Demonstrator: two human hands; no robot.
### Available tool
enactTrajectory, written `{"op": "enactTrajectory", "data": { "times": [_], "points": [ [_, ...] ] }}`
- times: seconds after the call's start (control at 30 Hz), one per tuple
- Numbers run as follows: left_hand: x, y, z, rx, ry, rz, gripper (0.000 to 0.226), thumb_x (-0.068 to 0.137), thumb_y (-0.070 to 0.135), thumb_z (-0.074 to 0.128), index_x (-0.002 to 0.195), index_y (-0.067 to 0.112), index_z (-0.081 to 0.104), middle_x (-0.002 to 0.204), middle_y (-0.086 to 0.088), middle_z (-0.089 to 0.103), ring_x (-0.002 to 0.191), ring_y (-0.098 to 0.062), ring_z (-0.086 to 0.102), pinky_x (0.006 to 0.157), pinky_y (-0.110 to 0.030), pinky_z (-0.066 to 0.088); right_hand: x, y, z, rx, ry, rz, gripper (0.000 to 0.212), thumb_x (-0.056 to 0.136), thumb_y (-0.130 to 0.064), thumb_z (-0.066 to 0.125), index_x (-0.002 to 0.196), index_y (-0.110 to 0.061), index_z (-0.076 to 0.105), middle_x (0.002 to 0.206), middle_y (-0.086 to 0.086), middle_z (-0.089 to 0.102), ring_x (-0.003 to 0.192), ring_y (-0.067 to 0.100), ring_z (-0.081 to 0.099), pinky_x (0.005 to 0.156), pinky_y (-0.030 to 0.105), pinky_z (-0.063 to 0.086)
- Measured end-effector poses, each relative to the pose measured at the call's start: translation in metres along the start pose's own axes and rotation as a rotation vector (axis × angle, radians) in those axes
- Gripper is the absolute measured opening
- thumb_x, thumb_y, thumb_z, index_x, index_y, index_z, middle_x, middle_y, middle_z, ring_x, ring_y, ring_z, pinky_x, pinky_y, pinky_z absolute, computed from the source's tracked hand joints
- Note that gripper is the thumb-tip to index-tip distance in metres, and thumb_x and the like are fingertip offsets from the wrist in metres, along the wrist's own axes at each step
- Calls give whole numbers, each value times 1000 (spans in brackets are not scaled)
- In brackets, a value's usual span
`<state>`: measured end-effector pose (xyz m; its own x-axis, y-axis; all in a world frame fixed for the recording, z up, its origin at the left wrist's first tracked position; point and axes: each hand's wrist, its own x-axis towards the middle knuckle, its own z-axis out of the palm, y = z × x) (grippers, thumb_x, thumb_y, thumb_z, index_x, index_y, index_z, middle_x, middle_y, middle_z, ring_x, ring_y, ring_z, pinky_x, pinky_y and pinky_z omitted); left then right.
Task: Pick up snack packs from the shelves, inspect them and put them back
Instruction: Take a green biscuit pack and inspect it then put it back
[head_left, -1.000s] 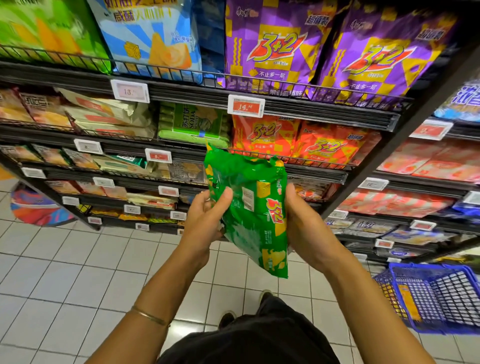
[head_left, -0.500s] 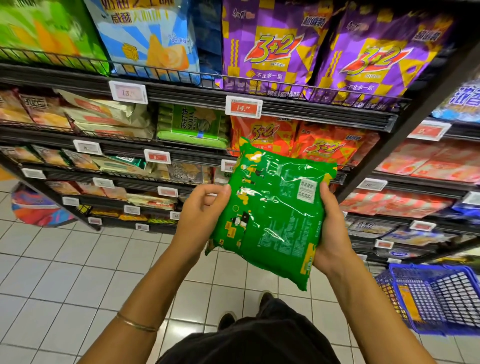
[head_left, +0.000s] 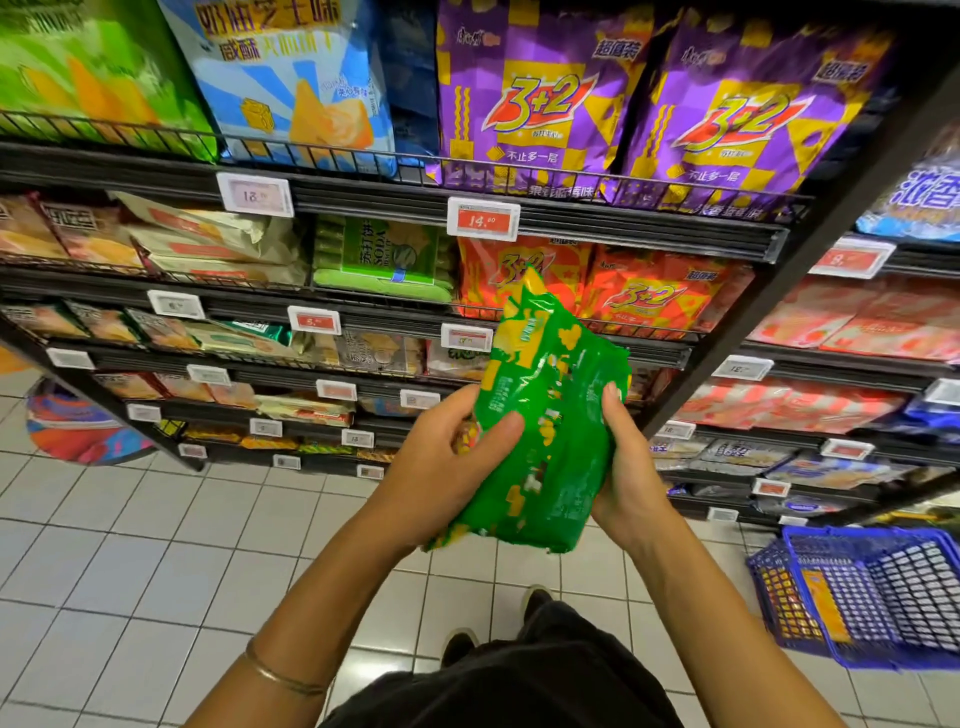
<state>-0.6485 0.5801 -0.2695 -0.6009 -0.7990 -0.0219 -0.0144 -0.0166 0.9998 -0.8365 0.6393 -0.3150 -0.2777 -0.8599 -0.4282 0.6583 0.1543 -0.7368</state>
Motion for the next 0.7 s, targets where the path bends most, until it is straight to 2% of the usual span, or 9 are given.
{"op": "enactTrajectory", "data": {
  "times": [0.07,0.13,0.3,0.37,0.43,0.47,0.5,0.57,0.7],
  "points": [
    [-2,1,1,-27,-75,-9,35,95,59,49,119,46,71,106,14,78,92,-4,74,74,-19,56,-1,2,-1,64,4,-2,57,95,-66,55,126,-22,76,133,14,71,119,32,70,85,44,62],
    [-1,-5,-2,-112,-108,-54,49,98,64,40,135,41,64,126,9,74,109,-15,73,78,-32,58,-3,2,0,87,3,10,59,95,-68,54,125,-22,76,131,14,72,116,32,72,83,45,62],
    [20,-16,-9,-158,-44,-99,44,101,42,60,143,37,52,140,14,66,131,-16,63,93,-28,59,-4,3,11,35,-82,252,61,96,-71,53,127,-22,75,127,13,74,110,32,75,80,47,62],
    [27,-14,-12,-305,-48,-175,62,85,43,83,137,18,60,126,-5,75,103,-10,76,80,-27,62,-7,5,19,-16,-165,337,62,98,-68,54,137,-22,68,138,13,68,123,33,68,93,48,58],
    [32,-15,-20,-529,-10,-227,102,30,50,105,109,-7,74,79,-7,79,64,-10,75,54,-24,59,-12,7,24,-55,-237,392,62,99,-65,55,144,-22,62,145,13,62,132,34,61,102,47,54],
    [34,-16,-22,-564,23,-218,82,27,51,104,84,-3,80,65,-2,76,54,-10,72,48,-22,57,-14,7,25,-65,-256,418,64,98,-65,55,145,-22,61,145,13,63,131,34,62,101,47,54],
    [38,-18,-24,-582,40,-197,48,50,52,97,64,10,81,60,2,74,52,-9,71,48,-21,56,-16,8,25,-80,-267,440,67,97,-68,54,145,-22,60,143,14,64,128,36,64,99,48,55],
    [46,-24,-22,-642,94,-242,65,102,39,52,45,15,72,53,3,69,46,-8,67,45,-19,54,-20,9,24,-186,-283,458,76,94,-78,44,147,-25,59,143,15,64,129,39,62,104,55,51],
    [54,-40,-20,-696,206,-419,82,109,39,34,38,13,66,47,-1,64,40,-12,64,40,-20,51,-29,13,36,-584,-158,345,93,71,-99,44,138,-38,64,142,0,65,130,23,60,112,54,44]
  ]
}}
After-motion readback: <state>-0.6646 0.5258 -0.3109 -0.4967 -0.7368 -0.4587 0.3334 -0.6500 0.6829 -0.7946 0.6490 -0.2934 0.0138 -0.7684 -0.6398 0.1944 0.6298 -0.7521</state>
